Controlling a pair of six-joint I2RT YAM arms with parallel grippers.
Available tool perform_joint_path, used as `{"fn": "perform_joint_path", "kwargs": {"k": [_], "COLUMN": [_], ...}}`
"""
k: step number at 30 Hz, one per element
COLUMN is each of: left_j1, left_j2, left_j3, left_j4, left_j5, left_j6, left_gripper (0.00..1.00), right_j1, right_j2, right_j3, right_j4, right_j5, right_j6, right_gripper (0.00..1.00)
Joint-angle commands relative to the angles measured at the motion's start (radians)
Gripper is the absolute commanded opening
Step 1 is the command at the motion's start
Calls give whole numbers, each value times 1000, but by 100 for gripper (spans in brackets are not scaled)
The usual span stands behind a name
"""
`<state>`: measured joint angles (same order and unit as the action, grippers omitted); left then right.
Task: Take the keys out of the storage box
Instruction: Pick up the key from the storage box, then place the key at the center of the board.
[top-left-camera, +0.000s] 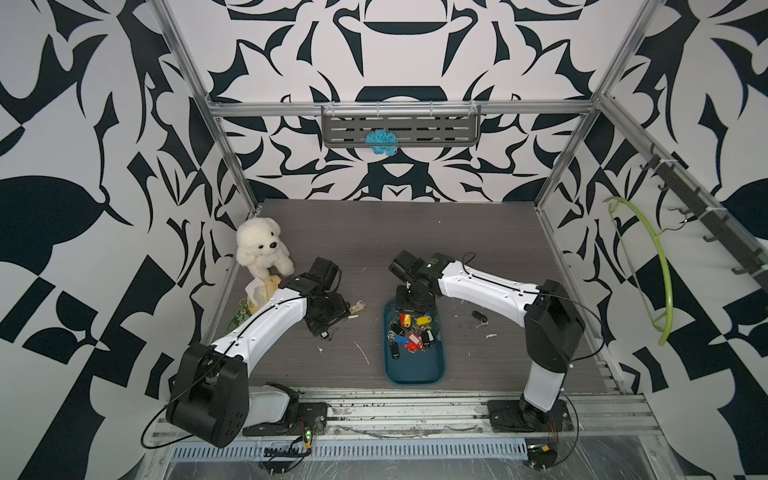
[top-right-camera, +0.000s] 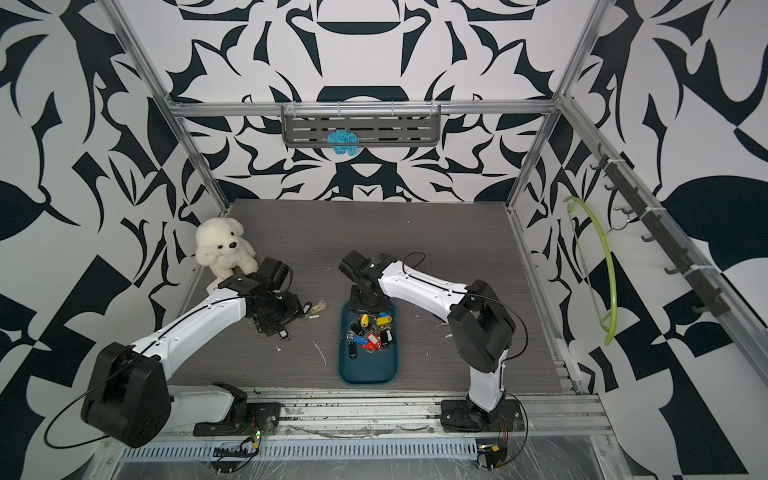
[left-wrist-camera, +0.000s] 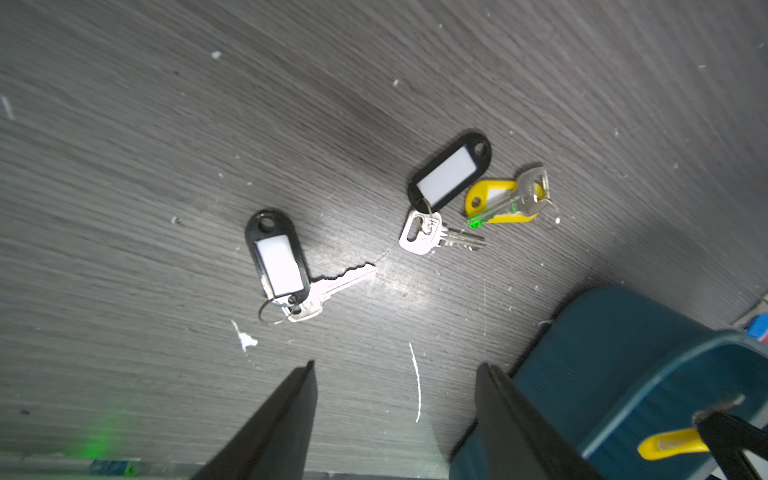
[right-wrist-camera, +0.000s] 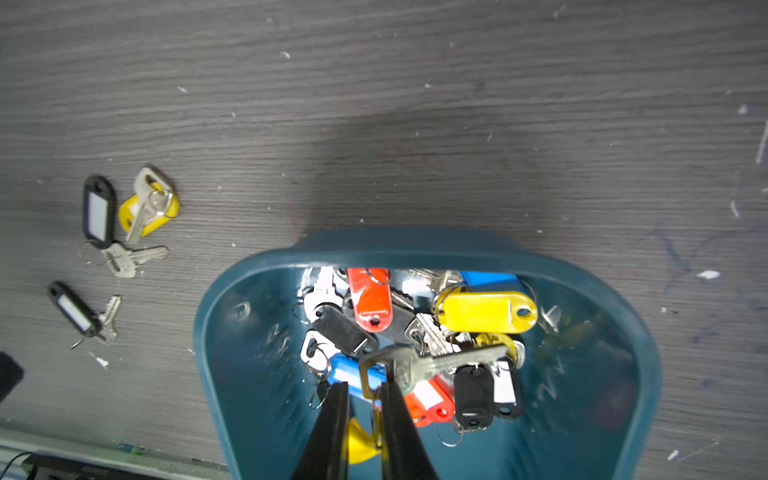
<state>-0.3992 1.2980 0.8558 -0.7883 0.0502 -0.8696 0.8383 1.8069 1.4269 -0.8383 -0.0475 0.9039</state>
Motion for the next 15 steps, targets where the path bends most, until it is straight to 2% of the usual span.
{"fn": "perform_joint_path", "kwargs": {"k": [1, 4, 9, 15], "left_j1": [0, -1, -22, -114], "left_j2": [-63, -89, -113, -81], "left_j3": [7, 26, 62, 117], "left_j4": [-22, -22, -15, -6], "left_j5": [7, 6, 2, -29], "left_j6": [15, 22, 35, 41], "left_gripper": [67, 67, 67, 67], "right_j1": [-28, -91, -265, -393], "right_j2": [-102, -170, -287, -345], "right_j3": [3, -14, -118, -251], "right_j4": [-40, -93, -128, -153], "right_j5": [25, 48, 33, 34], "right_j6": [-26, -53, -116, -197], "right_gripper": [4, 4, 3, 5]}}
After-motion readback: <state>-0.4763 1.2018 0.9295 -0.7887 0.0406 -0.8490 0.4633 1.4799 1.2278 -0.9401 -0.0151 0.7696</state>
